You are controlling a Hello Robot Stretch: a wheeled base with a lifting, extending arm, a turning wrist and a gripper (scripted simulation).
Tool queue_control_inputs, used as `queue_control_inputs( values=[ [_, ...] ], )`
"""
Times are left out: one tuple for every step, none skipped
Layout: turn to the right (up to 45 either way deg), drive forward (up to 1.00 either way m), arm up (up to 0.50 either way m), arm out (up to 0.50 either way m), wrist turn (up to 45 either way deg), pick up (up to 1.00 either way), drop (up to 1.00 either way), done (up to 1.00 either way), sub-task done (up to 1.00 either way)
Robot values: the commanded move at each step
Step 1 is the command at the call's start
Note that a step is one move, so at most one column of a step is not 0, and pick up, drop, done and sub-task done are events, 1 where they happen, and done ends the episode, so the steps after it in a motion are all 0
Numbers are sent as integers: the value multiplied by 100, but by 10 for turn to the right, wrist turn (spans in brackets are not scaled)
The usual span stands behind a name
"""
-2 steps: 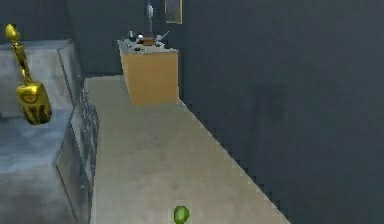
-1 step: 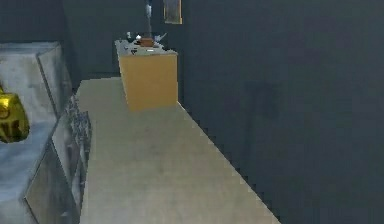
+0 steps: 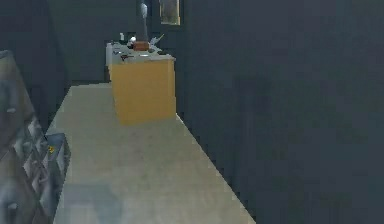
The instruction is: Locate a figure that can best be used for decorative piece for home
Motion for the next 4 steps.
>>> queue_control_inputs(
  values=[
    [-270,0,0,0,0,0,0,0,0],
    [0,10,0,0,0,0,0,0,0],
    [-360,0,0,0,0,0,0,0,0],
    [0,0,0,0,0,0,0,100,0]
  ],
)
